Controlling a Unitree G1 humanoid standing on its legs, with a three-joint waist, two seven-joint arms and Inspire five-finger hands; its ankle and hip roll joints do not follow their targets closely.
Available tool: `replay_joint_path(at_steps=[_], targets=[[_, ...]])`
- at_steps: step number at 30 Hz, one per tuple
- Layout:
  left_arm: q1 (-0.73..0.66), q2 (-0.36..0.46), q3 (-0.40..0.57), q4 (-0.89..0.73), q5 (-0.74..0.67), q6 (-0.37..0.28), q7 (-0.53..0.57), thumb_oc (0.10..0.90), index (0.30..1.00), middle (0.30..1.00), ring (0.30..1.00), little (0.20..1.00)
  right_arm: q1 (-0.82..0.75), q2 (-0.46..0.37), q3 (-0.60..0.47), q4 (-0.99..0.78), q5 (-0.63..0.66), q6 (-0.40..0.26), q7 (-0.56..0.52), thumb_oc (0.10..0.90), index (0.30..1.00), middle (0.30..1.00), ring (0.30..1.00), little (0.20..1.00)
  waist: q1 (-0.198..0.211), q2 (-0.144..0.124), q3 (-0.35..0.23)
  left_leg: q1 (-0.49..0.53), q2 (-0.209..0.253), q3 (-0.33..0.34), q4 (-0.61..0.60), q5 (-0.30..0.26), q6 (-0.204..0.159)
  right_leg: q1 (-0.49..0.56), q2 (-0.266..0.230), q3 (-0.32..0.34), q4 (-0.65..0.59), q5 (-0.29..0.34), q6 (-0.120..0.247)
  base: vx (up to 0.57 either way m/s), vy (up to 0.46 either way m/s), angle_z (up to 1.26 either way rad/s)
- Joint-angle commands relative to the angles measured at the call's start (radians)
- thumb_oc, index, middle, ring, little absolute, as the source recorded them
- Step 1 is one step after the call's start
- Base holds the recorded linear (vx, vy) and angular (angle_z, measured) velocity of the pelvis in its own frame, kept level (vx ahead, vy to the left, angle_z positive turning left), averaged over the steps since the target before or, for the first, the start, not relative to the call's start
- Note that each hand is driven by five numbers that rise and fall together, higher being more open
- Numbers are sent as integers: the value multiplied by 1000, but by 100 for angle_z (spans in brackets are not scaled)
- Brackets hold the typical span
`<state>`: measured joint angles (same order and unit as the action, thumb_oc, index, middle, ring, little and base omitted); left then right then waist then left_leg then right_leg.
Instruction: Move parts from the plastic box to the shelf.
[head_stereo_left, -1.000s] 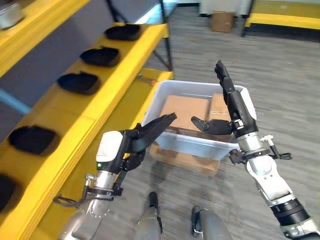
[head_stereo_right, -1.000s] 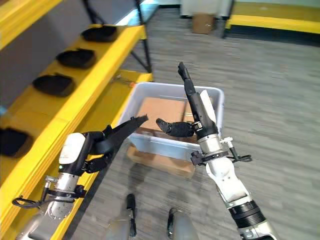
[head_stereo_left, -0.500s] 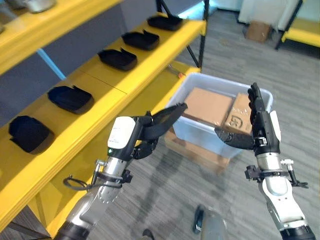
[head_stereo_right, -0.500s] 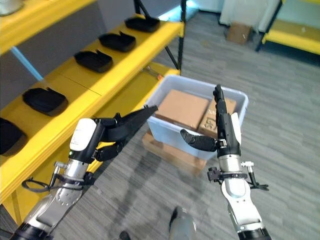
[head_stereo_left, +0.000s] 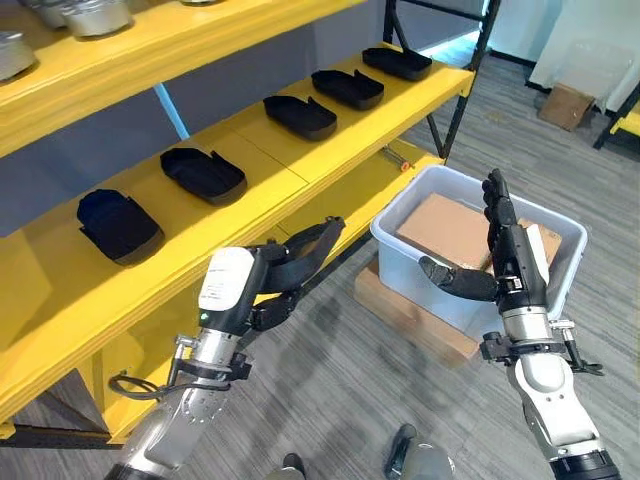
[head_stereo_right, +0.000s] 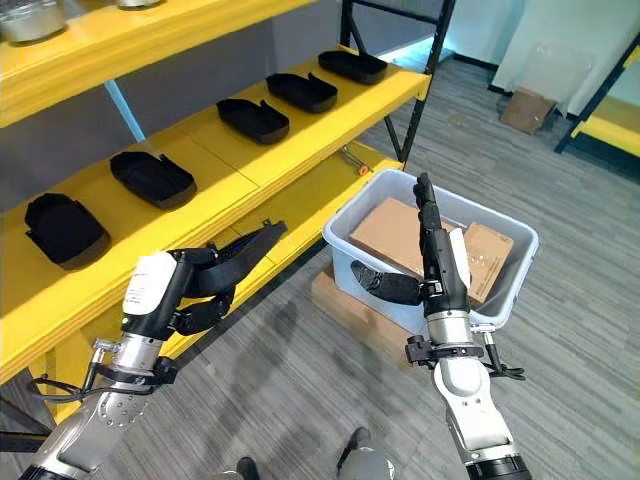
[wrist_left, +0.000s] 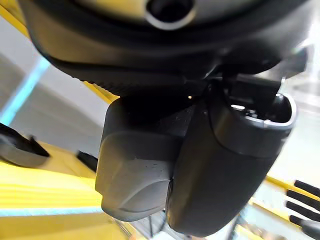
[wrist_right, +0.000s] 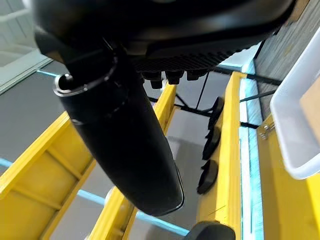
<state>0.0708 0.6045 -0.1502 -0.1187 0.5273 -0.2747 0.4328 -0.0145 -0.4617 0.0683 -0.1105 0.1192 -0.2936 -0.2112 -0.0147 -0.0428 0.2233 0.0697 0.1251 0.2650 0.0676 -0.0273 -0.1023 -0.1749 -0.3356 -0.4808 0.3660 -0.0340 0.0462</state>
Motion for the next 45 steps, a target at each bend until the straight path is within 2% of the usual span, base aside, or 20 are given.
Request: replay_joint_path(at_steps=[1, 4, 8, 12, 13, 14, 15, 16, 17, 19, 20, 21, 23, 26, 31, 37, 41, 43, 44, 45], targets=[[-45, 27, 99, -150, 14, -47, 120, 400, 300, 300, 300, 300, -97, 21, 10, -50, -11, -80, -8, 900, 1000, 1000, 1000, 1000, 13, -60, -96, 6, -16, -44, 17, -90, 45, 121, -95, -3, -251, 272, 181, -21, 96, 8], [-37, 33, 107, -150, 19, -47, 123, 400, 300, 300, 300, 300, -96, 29, 20, -43, -9, -80, -3, 900, 1000, 1000, 1000, 1000, 23, -70, -99, 1, -31, -56, 14, -89, 52, 136, -102, -14, -275, 291, 188, -14, 95, 20], [-27, 56, 108, -138, 33, -37, 130, 400, 300, 300, 300, 300, -97, 48, 43, -38, -8, -74, 6, 900, 1000, 1000, 1000, 1000, 59, -98, -99, -33, -98, -109, 81, -138, 94, 185, -160, -36, -285, 338, 208, 3, 185, 36], [-31, 63, 105, -139, 33, -29, 123, 400, 300, 300, 300, 300, -92, 62, 56, -33, -15, -62, 11, 900, 1000, 1000, 1000, 1000, 66, -105, -100, -39, -141, -137, 120, -163, 126, 191, -208, -27, -222, 341, 205, 38, 248, 50], [-56, 69, 90, -129, 40, -23, 123, 400, 300, 300, 300, 300, -78, 71, 60, -32, -22, -56, 7, 900, 1000, 1000, 1000, 1000, 60, -107, -94, -40, -169, -158, 147, -177, 148, 183, -244, 18, -135, 356, 191, 31, 242, 38], [-68, 67, 76, -122, 38, -20, 119, 400, 300, 300, 300, 300, -74, 74, 64, -36, -19, -56, 10, 900, 1000, 1000, 1000, 1000, 42, -103, -88, -36, -178, -180, 145, -175, 154, 168, -225, 84, -117, 362, 178, 32, 238, 56], [-70, 67, 75, -120, 38, -20, 120, 400, 300, 300, 300, 300, -74, 73, 64, -36, -19, -56, 10, 900, 1000, 1000, 1000, 1000, 46, -103, -88, -37, -178, -177, 145, -175, 154, 162, -226, 90, -112, 361, 178, -23, 134, 98], [-85, 61, 57, -105, 33, -21, 116, 400, 300, 300, 300, 300, -71, 71, 66, -35, -20, -55, 13, 900, 1000, 1000, 1000, 1000, 21, -98, -80, -30, -188, -199, 127, -156, 157, 125, -184, 185, -100, 373, 162, -23, 269, 95], [-93, 48, 38, -89, 32, -23, 98, 400, 300, 300, 300, 300, -60, 61, 68, -31, -21, -53, 27, 900, 1000, 1000, 1000, 1000, -17, -73, -59, 0, -192, -230, 89, -130, 170, 41, -44, 293, -23, 294, 126, -15, 334, 61], [-91, 33, 31, -86, 30, -27, 77, 400, 300, 300, 300, 300, -47, 50, 58, -21, -5, -58, 42, 900, 1000, 1000, 1000, 1000, -50, -68, -59, 13, -195, -261, 42, -89, 176, -9, 111, 327, 16, 192, 79, 27, 206, 38], [-90, 26, 31, -81, 22, -29, 68, 400, 300, 300, 300, 300, -39, 45, 51, -19, 6, -63, 50, 900, 1000, 1000, 1000, 1000, -65, -71, -61, 16, -199, -275, 28, -83, 177, -19, 179, 345, 14, 156, 73, 26, 42, 61], [-90, 26, 31, -81, 21, -29, 67, 400, 300, 300, 300, 300, -38, 45, 50, -20, 7, -63, 50, 900, 1000, 1000, 1000, 1000, -65, -71, -63, 14, -198, -275, 26, -78, 176, -20, 179, 344, 10, 160, 70, 38, 18, 60], [-101, 2, 24, -73, 14, -24, 57, 400, 300, 300, 300, 300, -28, 41, 41, -27, 17, -73, 59, 900, 1000, 1000, 1000, 1000, -87, -87, -89, 0, -214, -292, 13, -66, 165, 17, 297, 393, -81, 92, 48, 54, -51, 62], [-123, -16, 14, -63, -6, -29, 53, 400, 300, 300, 300, 300, -23, 34, 34, -40, 23, -81, 52, 900, 1000, 1000, 1000, 1000, -81, -94, -101, -40, -222, -288, 72, -86, 152, 83, 316, 440, -182, 59, 29, 46, -102, 24], [-113, -41, -8, -64, -18, -28, 41, 400, 300, 300, 300, 300, -24, 32, 30, -29, 21, -79, 51, 900, 1000, 1000, 1000, 1000, -64, -74, -94, -51, -224, -277, 158, -131, 157, 100, 316, 417, -150, 41, 17, 70, -59, 4], [-97, -42, -12, -65, -22, -27, 29, 400, 300, 300, 300, 300, 8, 41, 24, -33, 22, -82, 61, 900, 1000, 1000, 1000, 1000, -70, -56, -136, -9, -212, -275, 100, -115, 151, 153, 309, 420, -208, 42, 16, 111, -87, 7], [-92, -44, -12, -63, -20, -26, 27, 400, 300, 300, 300, 300, 6, 37, 30, -37, 26, -83, 69, 900, 1000, 1000, 1000, 1000, -68, -52, -137, -6, -206, -279, 97, -111, 143, 167, 311, 422, -227, 41, 11, 37, -65, 1], [-101, -44, -18, -57, -23, -33, 29, 400, 300, 300, 300, 300, -8, 25, 32, -41, 32, -90, 64, 900, 1000, 1000, 1000, 1000, -66, -51, -109, -82, -211, -283, 219, -86, 105, 179, 302, 420, -251, 41, -4, -94, -51, 4], [-117, -41, -25, -57, -28, -38, 29, 400, 300, 300, 300, 300, -16, 18, 32, -41, 37, -91, 59, 900, 1000, 1000, 1000, 1000, -63, -53, -87, -124, -215, -286, 274, -37, 81, 174, 295, 416, -250, 54, -11, -196, -27, 27], [-149, -36, -31, -61, -37, -42, 36, 400, 300, 300, 300, 300, -40, 5, 29, -44, 42, -96, 47, 900, 1000, 1000, 1000, 1000, -63, -51, -61, -174, -205, -289, 358, -25, 51, 163, 293, 402, -239, 50, -19, -185, -22, 47]])
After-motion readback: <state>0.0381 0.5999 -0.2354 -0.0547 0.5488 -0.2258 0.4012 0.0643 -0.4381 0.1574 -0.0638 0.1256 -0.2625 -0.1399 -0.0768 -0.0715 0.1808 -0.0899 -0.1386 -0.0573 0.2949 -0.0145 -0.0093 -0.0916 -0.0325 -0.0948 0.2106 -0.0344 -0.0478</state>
